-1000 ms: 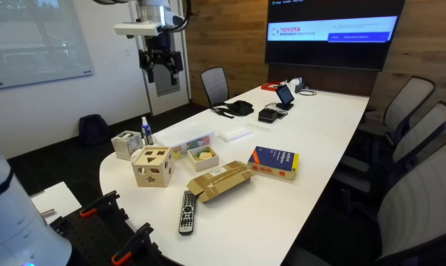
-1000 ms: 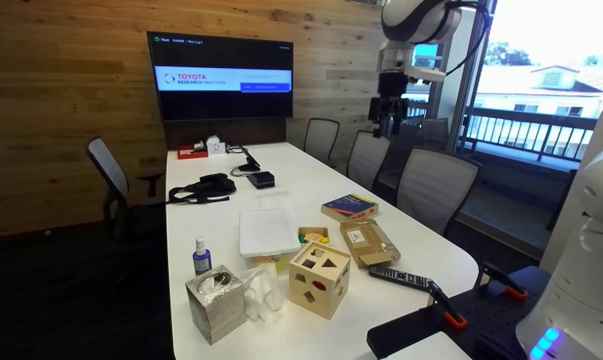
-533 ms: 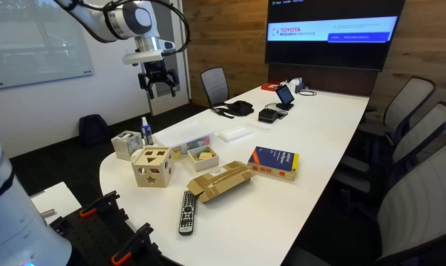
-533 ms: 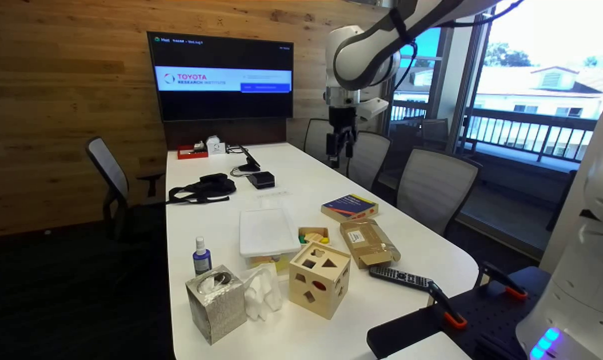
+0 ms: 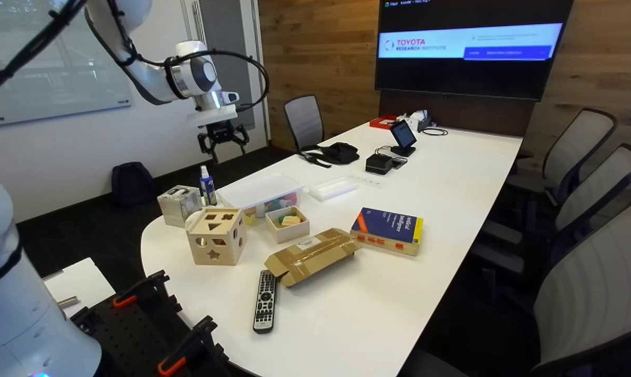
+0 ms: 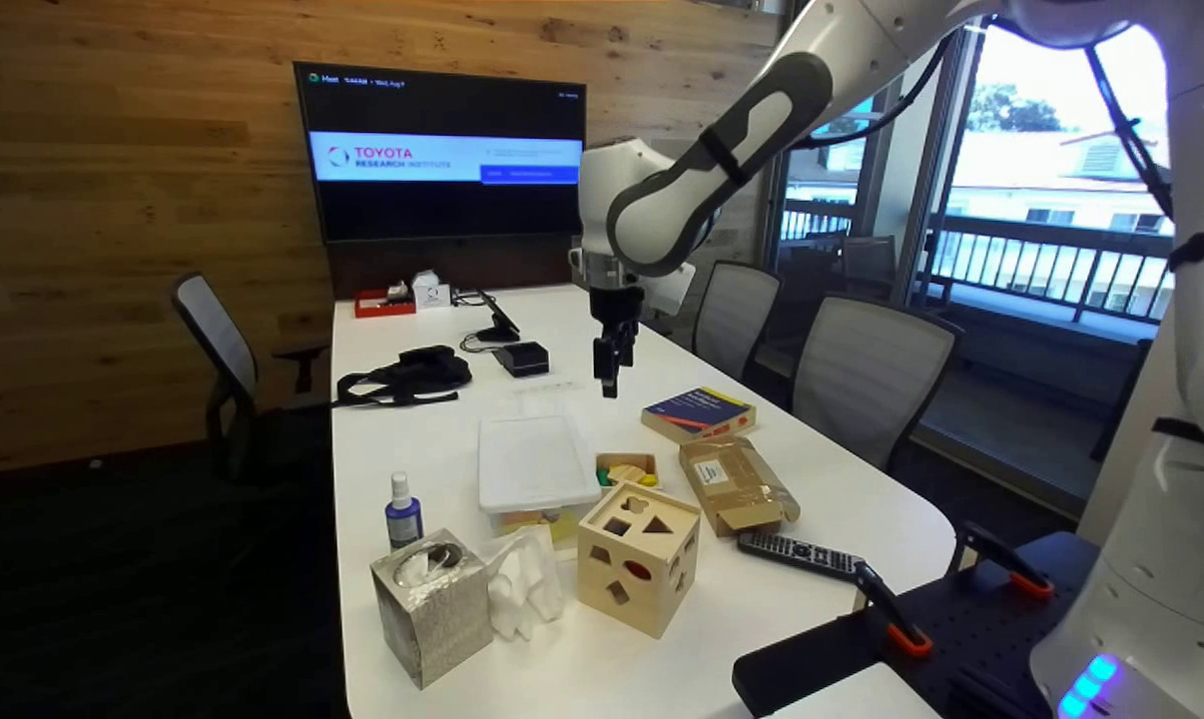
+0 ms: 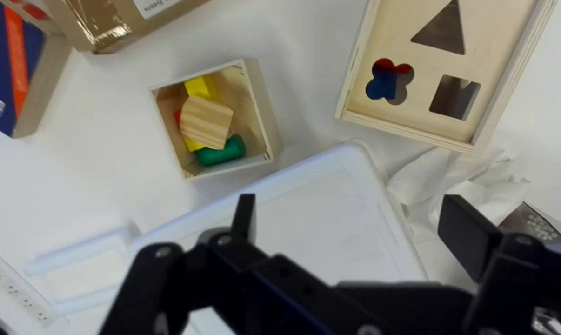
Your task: Take the lid off the bowl
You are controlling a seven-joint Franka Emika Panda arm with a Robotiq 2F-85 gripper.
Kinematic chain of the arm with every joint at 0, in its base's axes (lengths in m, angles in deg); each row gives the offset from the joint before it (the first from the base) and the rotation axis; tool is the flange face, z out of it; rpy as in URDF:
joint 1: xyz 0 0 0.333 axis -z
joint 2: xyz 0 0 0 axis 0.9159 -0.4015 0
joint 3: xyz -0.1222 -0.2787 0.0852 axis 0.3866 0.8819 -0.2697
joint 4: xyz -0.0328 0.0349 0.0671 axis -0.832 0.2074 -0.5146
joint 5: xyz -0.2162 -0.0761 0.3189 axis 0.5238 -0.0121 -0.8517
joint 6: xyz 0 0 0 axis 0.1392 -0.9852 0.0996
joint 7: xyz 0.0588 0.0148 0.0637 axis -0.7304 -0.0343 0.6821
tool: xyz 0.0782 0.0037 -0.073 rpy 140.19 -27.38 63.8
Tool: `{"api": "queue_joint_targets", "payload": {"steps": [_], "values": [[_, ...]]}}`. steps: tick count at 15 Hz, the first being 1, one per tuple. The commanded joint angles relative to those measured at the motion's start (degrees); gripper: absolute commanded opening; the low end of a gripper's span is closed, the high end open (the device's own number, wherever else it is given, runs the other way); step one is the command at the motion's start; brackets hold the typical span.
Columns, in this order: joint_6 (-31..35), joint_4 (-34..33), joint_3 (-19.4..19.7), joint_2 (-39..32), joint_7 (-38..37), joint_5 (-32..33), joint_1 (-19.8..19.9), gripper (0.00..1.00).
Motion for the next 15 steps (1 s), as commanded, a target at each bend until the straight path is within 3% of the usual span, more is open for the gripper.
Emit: {"api": "queue_joint_targets", "payload": {"steps": [1,11,15], "values": [[2.06,-5.47,-0.81,-7.55,4.04,0.42,-1.77,1.00],[6.25,-13.62,-0.40,-21.09,5.34,1.15,-6.63,1.00],[8.93,-16.95,2.01,-25.64,4.42,5.51,-9.83,1.00]]}}
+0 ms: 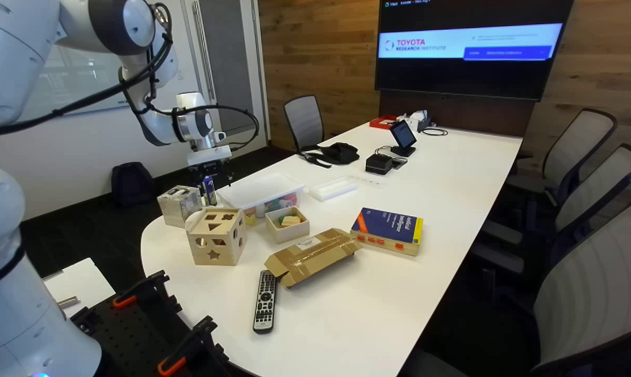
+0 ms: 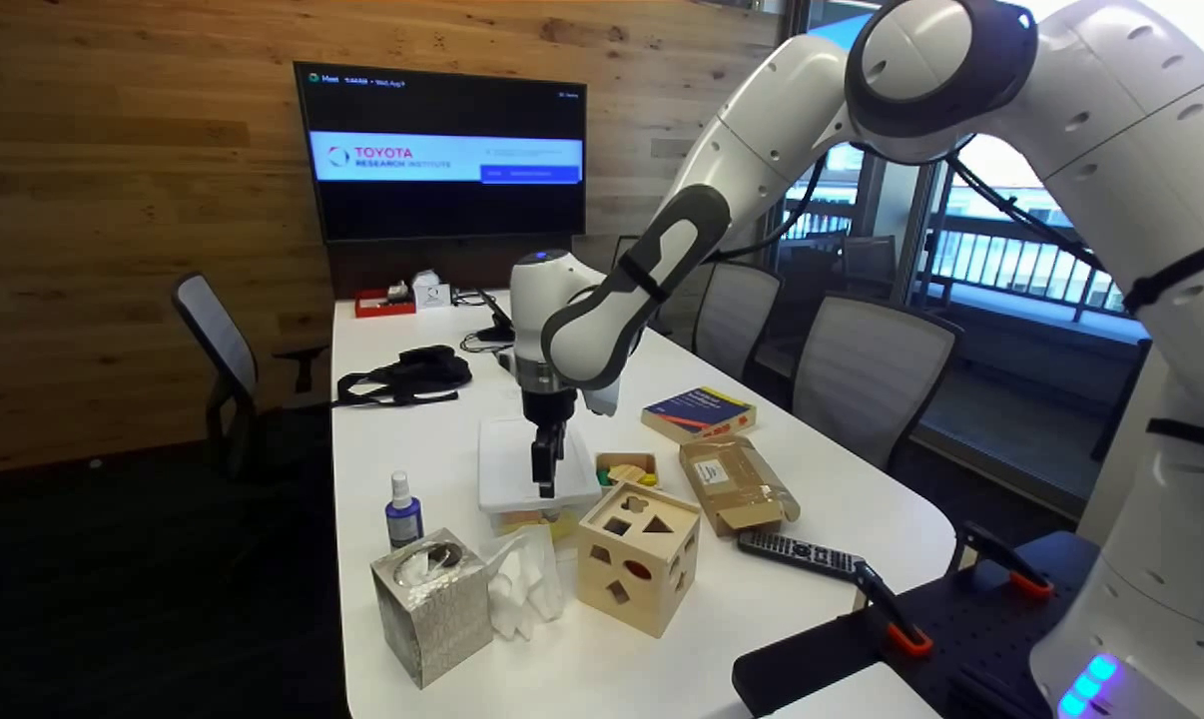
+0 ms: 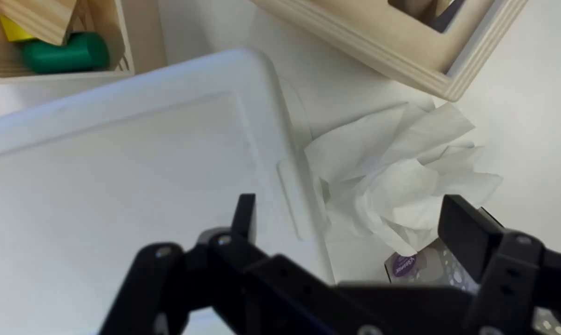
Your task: Take the lid off the bowl
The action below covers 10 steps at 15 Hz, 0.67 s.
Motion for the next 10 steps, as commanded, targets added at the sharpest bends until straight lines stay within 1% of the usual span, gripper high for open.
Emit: {"api": "queue_joint_targets", "payload": {"steps": [1,3,7,10], "values": [[3.00,-4.04,3.26,-4.15,-0.03,4.56,-3.59,1.00],[4.70,-5.11,3.91,-5.86,0.60,6.09,-4.29,1.00],[8.20,-6.76,6.64,-8.31,-0.94,9.42,-6.78,1.00],[10.22,-7.41,8.25,-9.54,-1.54,10.95,-7.94,1.00]]}}
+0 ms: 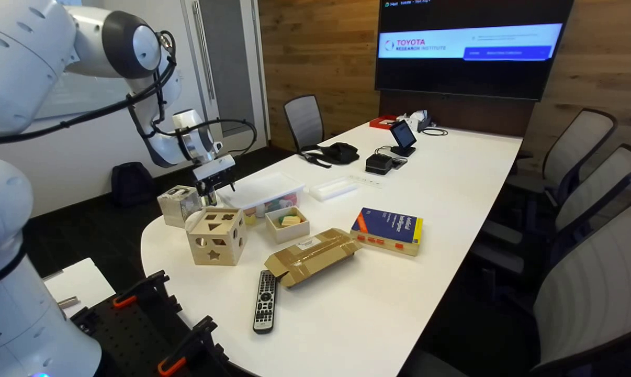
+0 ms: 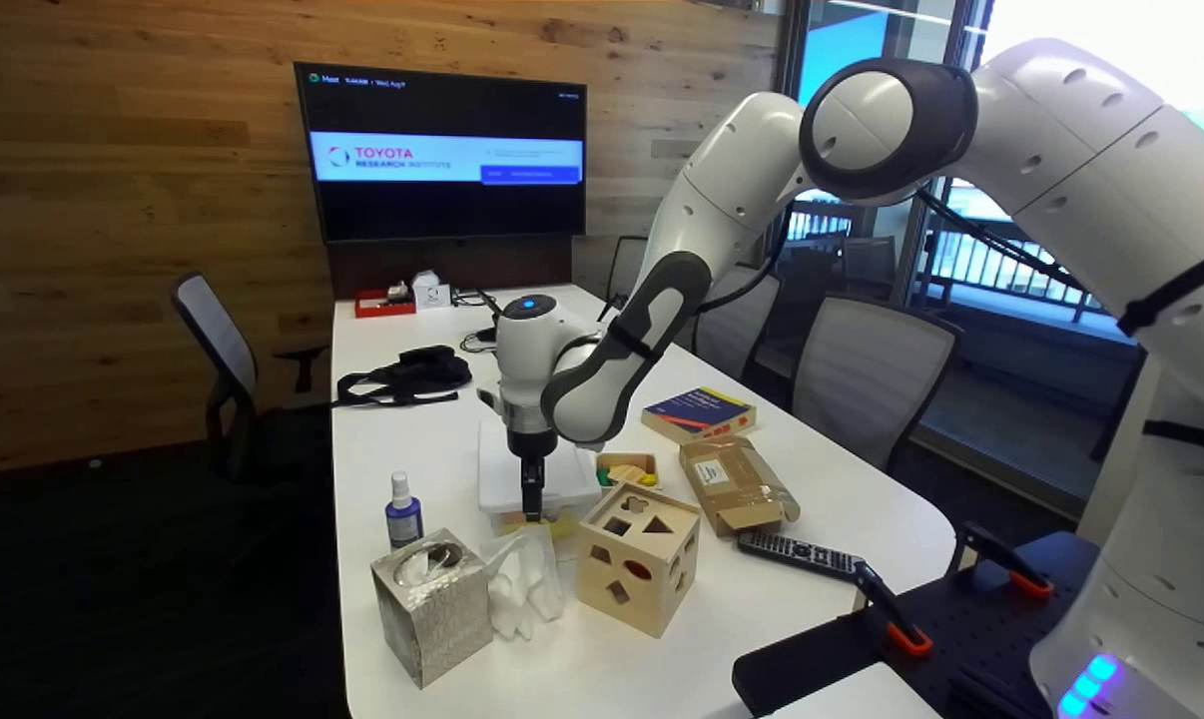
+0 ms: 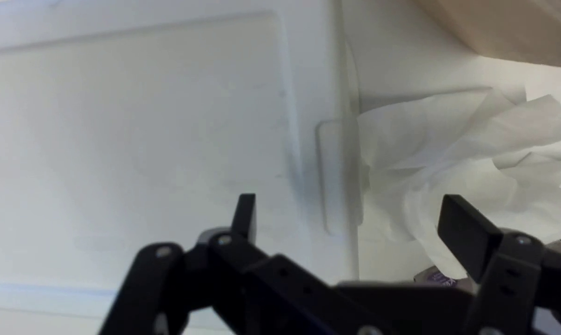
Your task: Take the lid off the bowl
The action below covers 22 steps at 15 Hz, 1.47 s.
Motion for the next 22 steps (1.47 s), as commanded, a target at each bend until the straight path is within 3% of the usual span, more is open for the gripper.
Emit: {"api": "queue_joint_targets", "payload": {"steps": [1,9,22], "values": [[2.60,-1.83,3.09,-1.62,-1.91,2.76,-2.56,1.00],[5.79,-1.43,7.65,-2.39,-7.87,9.19,-5.91,1.00],[6.93,0.04,8.76,-2.59,-16.18,14.87,-6.89,1.00]]}}
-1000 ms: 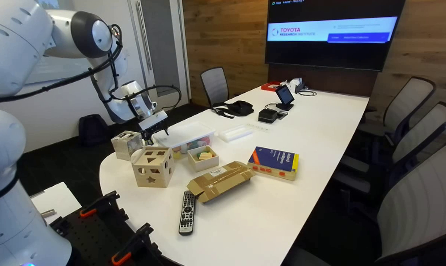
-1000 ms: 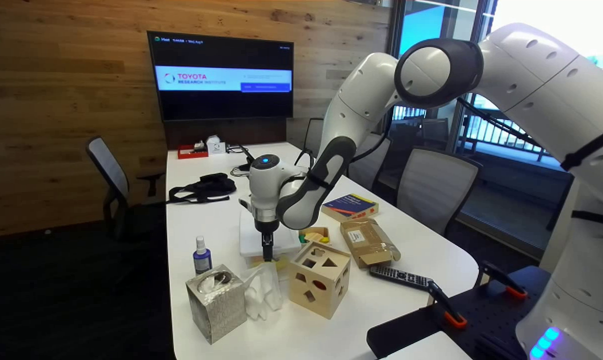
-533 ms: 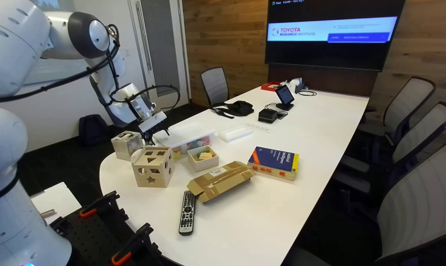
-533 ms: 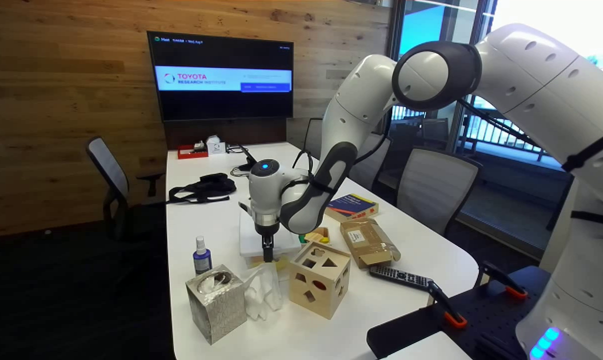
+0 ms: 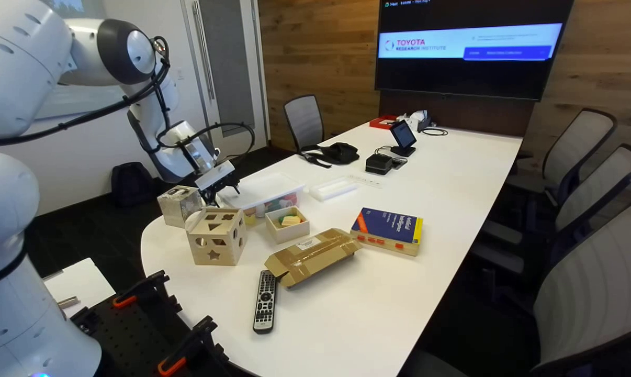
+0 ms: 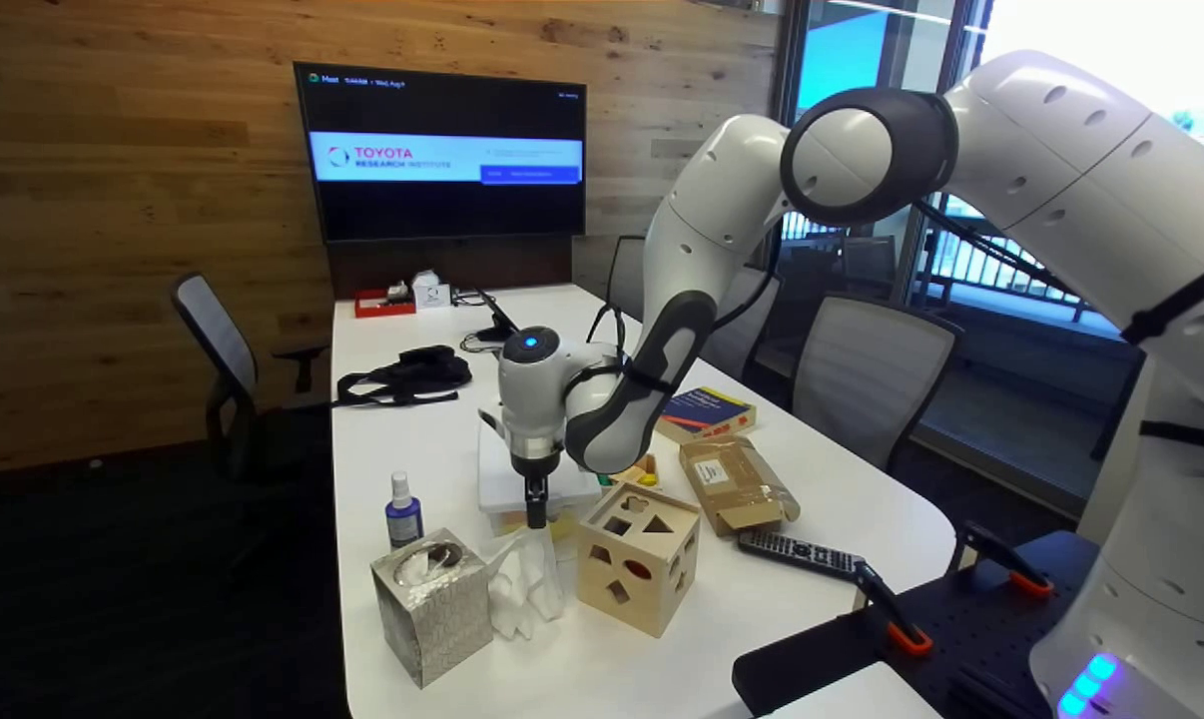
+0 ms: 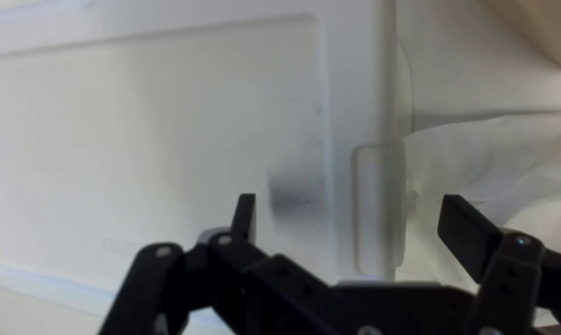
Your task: Take the lid off the bowl
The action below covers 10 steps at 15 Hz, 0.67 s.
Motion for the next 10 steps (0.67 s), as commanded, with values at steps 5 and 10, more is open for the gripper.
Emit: {"api": "queue_joint_targets", "payload": {"steps": [5,10], "values": [[1.32,0.51,1.09,0.22,-4.32,2.63,-0.80,0.68],[1.05,0.17,0.92,0.40,-3.96,3.37,-0.62,0.31]]}}
